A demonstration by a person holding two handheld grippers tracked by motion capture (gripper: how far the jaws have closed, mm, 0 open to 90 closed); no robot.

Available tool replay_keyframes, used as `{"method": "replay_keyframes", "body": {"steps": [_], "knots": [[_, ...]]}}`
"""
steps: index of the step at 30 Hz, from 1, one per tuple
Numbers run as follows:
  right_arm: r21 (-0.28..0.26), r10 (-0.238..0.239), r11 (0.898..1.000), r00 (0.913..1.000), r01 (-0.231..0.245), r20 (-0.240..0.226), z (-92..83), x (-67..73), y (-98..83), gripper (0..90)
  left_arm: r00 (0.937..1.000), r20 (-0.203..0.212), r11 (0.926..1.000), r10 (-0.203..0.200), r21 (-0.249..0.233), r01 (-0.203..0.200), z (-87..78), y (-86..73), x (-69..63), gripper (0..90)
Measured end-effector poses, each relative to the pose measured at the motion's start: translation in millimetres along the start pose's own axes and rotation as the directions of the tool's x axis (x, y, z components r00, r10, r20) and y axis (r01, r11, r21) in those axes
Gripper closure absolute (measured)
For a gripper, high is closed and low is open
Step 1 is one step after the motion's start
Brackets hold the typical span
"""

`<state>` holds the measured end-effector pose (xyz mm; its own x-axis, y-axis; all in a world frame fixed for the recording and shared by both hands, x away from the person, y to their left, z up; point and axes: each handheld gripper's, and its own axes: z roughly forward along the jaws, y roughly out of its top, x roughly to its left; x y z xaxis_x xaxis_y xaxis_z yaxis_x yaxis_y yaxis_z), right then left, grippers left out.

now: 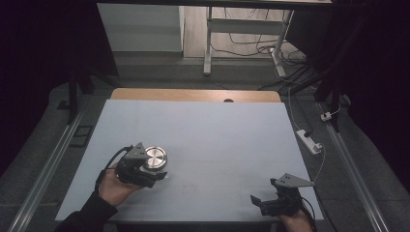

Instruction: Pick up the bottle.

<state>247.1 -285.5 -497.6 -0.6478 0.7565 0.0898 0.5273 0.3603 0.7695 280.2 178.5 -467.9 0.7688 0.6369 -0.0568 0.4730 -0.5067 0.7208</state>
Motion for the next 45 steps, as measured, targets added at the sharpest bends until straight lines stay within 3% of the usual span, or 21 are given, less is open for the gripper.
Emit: {"method": "replay_keyframes", "body": {"steps": [14, 27, 39, 45], "knots": [[0.0, -0.002, 1.0, 1.0, 0.002, -0.001, 0.0, 0.0, 0.0, 0.0, 0.9963, 0.054, 0.9978, 0.066, 0.007, -0.067, 17.2, 36.3, -7.2, 15.6], [0.0, 0.0, 1.0, 1.0, 0.0, -0.002, 0.0, -0.3, 0.0, 0.0, 0.9887, 0.086, 0.9923, 0.122, 0.007, -0.123, 34.7, 62.2, -18.7, 15.6], [0.002, -0.005, 1.0, 1.0, 0.005, -0.005, 0.3, -0.4, 0.0, 0.0, 0.9801, 0.107, 0.9859, 0.167, -0.008, -0.167, 43.4, 80.6, -29.8, 15.6], [-0.001, -0.001, 1.0, 0.9999, 0.001, -0.013, -0.5, -0.9, -0.1, 0.0, 0.9813, 0.104, 0.9867, 0.162, -0.003, -0.163, 46.5, 78.8, -30.2, 15.6]]}}
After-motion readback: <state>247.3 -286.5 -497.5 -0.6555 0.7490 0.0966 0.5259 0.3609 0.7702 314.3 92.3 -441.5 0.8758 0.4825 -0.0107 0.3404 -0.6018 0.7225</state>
